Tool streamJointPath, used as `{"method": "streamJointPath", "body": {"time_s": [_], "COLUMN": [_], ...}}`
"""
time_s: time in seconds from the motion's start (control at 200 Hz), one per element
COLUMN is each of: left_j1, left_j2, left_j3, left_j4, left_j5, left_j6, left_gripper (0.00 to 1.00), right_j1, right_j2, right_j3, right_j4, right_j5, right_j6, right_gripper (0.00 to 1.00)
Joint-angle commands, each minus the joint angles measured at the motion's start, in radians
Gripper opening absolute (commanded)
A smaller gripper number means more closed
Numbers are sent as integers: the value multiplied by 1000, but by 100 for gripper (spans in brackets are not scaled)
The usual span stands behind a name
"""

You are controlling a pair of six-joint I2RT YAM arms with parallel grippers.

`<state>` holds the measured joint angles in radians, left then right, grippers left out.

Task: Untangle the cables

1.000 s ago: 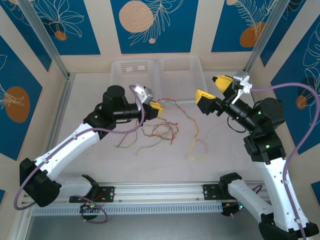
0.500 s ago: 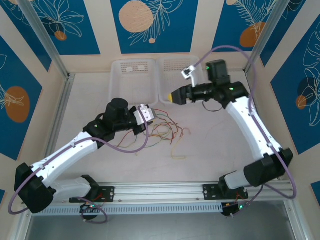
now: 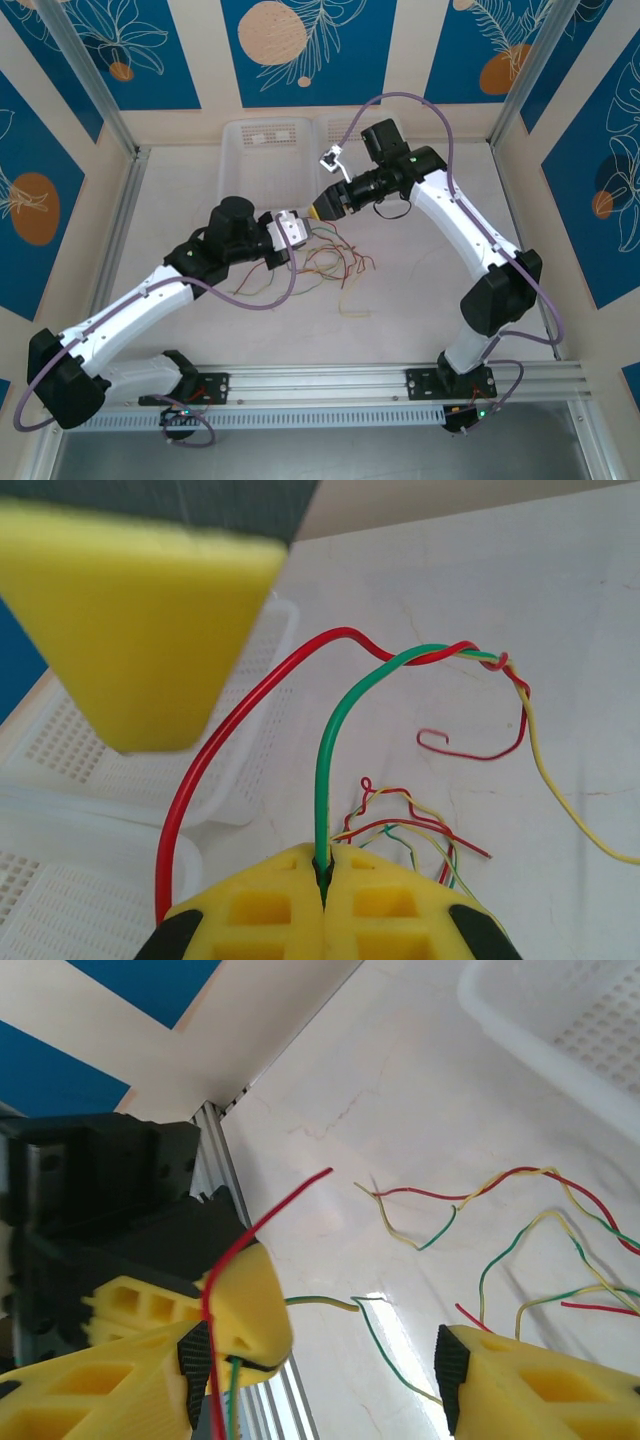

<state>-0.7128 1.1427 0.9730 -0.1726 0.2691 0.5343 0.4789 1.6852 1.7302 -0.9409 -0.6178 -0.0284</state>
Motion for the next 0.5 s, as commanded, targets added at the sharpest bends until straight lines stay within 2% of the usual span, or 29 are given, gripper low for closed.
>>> {"method": "streamJointPath", "body": {"time_s": [0.0,0.11,0.165,0.21,0.245,0.295,0.32,0.495], "left_j1": [-14,-14,-14,-14,-14,-13,-13,-14], "left_j2": [-22,-22,-21,-20,-20,-21,-20,-23], "left_j3": [2,3,3,3,2,2,4,2], "left_j4": [19,25,30,33,35,34,32,28], "left_j5": [6,12,12,12,12,18,22,25], "left_j6": [20,16,15,13,11,9,9,1], "left_gripper": [0,0,0,0,0,0,0,0], "right_j1": [7,12,11,11,12,13,13,13], "right_j2": [-12,-10,-12,-12,-12,-13,-16,-36], "right_j3": [-11,-21,-25,-30,-31,-33,-38,-58], "right_j4": [-27,-30,-37,-39,-43,-47,-45,-20], "right_j5": [-62,-75,-87,-95,-99,-107,-111,-147], "right_j6": [-21,-25,-33,-37,-36,-39,-38,-23], "right_gripper": [63,48,34,29,31,49,54,62]}}
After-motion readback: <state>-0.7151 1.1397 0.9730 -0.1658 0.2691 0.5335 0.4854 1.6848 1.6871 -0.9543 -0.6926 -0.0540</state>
